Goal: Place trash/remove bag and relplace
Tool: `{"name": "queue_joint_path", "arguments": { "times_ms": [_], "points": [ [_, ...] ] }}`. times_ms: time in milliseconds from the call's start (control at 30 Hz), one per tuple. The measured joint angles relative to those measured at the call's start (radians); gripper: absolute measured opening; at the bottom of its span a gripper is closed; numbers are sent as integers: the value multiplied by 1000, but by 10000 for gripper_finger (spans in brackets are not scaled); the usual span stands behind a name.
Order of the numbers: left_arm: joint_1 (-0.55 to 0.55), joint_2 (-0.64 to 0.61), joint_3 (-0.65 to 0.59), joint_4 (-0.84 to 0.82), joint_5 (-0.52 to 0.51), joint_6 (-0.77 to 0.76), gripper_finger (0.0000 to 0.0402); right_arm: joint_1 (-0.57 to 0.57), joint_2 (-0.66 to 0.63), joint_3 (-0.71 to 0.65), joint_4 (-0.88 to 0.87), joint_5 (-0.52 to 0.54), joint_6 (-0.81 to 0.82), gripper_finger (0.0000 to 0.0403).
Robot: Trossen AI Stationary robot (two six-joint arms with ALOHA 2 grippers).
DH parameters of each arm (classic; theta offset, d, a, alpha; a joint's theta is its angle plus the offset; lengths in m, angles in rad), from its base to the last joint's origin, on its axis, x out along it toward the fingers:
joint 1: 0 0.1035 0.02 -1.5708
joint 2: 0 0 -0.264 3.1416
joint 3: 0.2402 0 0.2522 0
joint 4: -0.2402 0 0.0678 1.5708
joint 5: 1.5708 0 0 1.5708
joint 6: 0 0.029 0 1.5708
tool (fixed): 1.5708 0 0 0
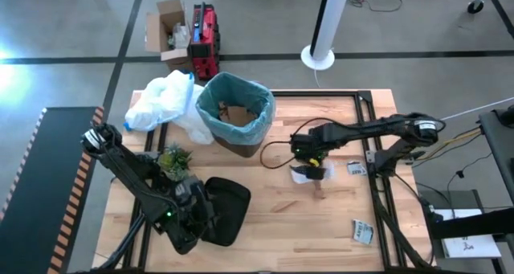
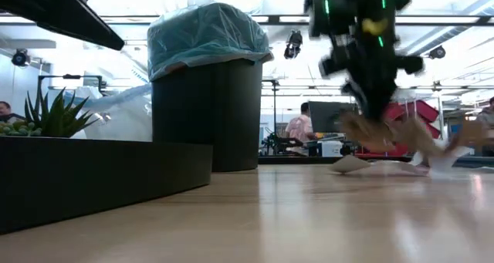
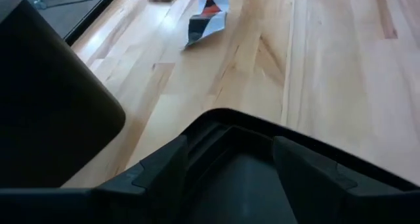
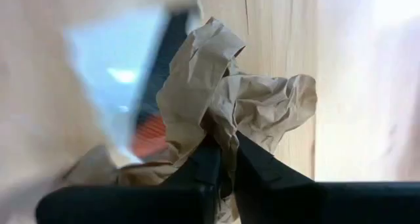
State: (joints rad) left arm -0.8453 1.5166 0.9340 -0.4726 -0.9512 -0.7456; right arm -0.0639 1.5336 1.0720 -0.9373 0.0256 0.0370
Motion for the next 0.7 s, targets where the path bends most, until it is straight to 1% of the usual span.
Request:
{"name": "queue_joint_path", "arguments": {
  "times_ms": [100, 167, 267, 333, 433, 567, 600, 700],
  "points": [
    [0, 0, -3, -16, 0, -23, 210, 70, -38, 97, 6, 5, 27, 25],
    [1, 0, -7, -18, 0, -25, 209, 124, -55, 154, 18, 22, 27, 22],
    [1, 0, -7, -15, -16, -26, 206, 193, -74, 238, 90, 26, 20, 8],
    [1, 0, -7, -15, -36, -26, 204, 230, -79, 294, 170, 27, -7, 3],
    [1, 0, -7, -9, -98, -23, 201, 261, -78, 372, 308, 26, -64, 4],
    [3, 0, -7, 42, -213, -19, 196, 260, -72, 454, 493, 39, -180, 2],
    [3, 0, -7, 57, -246, -14, 195, 257, -69, 466, 549, 61, -213, 1],
    [3, 1, -11, 95, -323, 3, 189, 242, -54, 486, 701, 169, -322, 4]
  ]
}}
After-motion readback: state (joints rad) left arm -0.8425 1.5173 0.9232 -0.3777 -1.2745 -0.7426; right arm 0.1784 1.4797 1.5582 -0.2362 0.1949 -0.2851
